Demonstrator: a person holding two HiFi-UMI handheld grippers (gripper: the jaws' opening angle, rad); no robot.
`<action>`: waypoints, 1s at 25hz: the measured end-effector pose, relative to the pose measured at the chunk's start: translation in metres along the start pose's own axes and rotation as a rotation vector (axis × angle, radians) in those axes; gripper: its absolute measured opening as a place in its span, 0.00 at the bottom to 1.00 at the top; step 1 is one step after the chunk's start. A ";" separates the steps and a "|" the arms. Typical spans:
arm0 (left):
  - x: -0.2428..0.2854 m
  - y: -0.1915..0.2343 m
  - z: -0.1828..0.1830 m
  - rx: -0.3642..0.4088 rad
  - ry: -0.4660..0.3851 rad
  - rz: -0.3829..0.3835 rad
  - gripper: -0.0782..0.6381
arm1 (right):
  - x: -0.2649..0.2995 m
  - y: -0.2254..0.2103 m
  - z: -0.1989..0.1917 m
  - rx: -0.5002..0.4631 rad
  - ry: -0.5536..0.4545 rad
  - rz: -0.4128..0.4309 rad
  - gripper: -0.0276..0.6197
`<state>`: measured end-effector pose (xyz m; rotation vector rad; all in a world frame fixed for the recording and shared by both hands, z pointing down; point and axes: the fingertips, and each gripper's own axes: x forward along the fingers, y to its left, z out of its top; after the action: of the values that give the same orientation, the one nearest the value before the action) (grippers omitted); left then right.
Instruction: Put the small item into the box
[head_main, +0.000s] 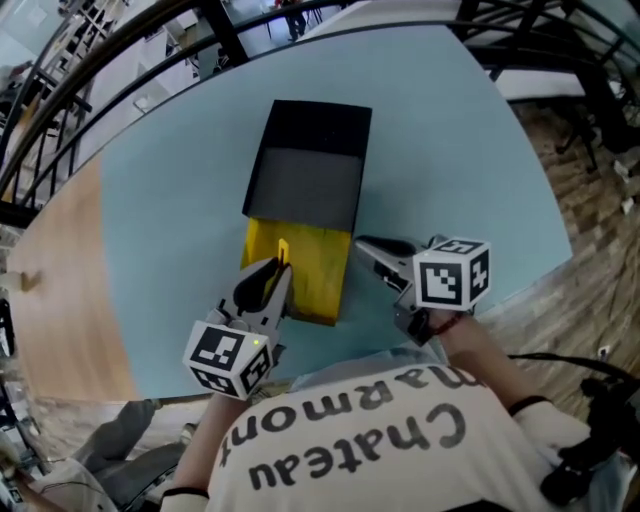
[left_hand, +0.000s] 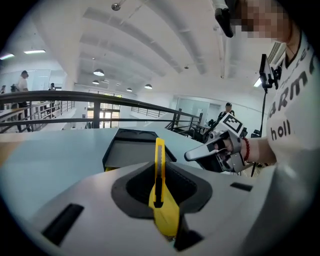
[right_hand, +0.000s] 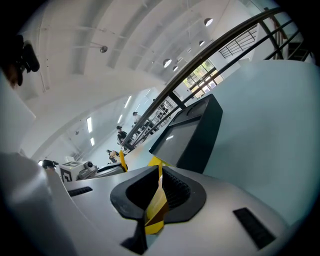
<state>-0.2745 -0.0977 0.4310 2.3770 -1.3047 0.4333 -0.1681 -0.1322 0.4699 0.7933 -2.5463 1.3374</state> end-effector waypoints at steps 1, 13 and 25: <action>0.002 0.003 -0.004 -0.003 0.019 0.012 0.19 | 0.000 -0.001 -0.002 0.002 0.004 -0.003 0.12; 0.031 0.018 -0.025 0.010 0.134 0.008 0.19 | 0.003 -0.015 -0.014 0.033 0.031 -0.037 0.12; 0.051 0.028 -0.062 0.089 0.303 0.001 0.19 | 0.005 -0.022 -0.029 0.044 0.085 -0.085 0.12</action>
<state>-0.2764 -0.1188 0.5136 2.2694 -1.1685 0.8307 -0.1636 -0.1208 0.5049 0.8238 -2.3987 1.3746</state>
